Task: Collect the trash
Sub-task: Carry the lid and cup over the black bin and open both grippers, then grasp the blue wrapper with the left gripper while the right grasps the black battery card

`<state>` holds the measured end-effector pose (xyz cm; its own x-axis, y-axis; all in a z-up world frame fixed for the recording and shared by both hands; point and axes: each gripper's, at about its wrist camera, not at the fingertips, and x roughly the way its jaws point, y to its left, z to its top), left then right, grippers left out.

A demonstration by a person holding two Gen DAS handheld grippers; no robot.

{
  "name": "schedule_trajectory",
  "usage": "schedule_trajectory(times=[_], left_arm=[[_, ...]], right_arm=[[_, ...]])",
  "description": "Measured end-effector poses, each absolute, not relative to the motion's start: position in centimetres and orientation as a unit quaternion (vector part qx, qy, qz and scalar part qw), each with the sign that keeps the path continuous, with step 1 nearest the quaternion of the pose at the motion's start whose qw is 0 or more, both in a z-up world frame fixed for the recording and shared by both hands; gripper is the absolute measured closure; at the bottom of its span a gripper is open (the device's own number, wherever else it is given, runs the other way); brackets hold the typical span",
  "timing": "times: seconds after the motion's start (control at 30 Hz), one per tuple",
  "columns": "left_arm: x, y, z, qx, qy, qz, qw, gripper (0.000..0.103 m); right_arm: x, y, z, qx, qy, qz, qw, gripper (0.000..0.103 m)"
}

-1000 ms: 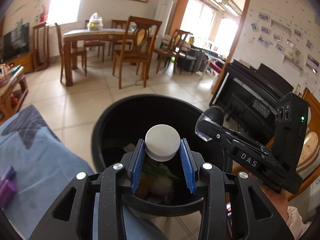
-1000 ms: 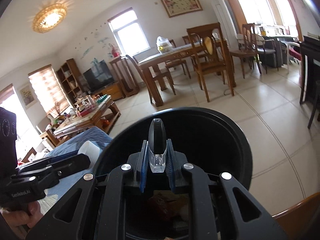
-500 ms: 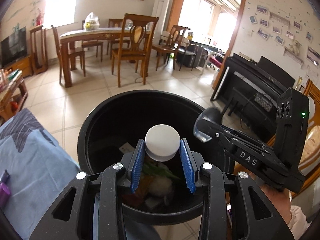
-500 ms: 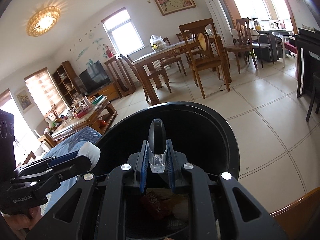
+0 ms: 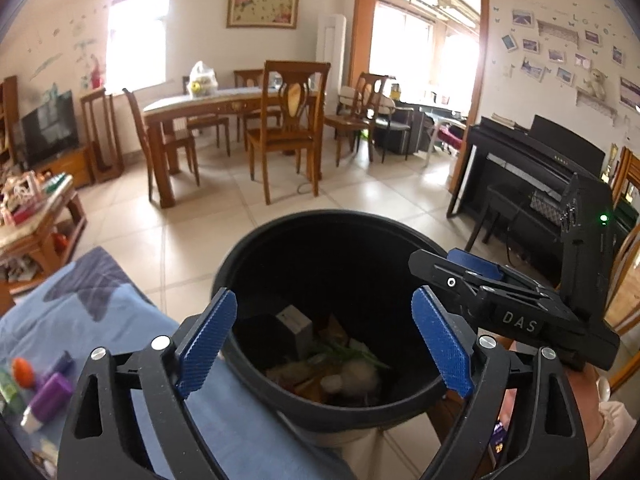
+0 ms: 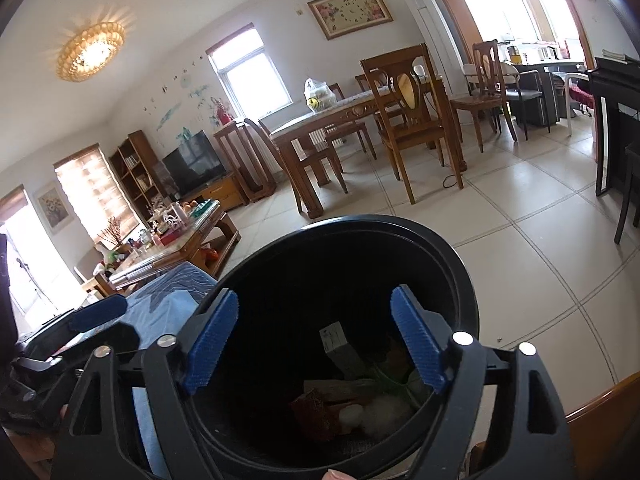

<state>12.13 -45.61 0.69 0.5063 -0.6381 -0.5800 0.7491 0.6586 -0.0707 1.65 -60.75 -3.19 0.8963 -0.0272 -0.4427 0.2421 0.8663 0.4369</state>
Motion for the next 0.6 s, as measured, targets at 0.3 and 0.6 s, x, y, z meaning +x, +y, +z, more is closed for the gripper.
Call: schedule_trajectory(times=[0.3,0.6], left_arm=[[11.5,-37.5,2.6,0.039,0.297,-0.379,0.876,0.01],[13.1,-21.8,2.5,-0.058,0.316,-0.272,0.907,0.01]], right_arm=[[3.5,-56.3,-1.3,0.214,0.233,-0.043,0.948,0.022],[7.4,-47.4,0.4,0.164,0.256,0.026,0.952,0.022]])
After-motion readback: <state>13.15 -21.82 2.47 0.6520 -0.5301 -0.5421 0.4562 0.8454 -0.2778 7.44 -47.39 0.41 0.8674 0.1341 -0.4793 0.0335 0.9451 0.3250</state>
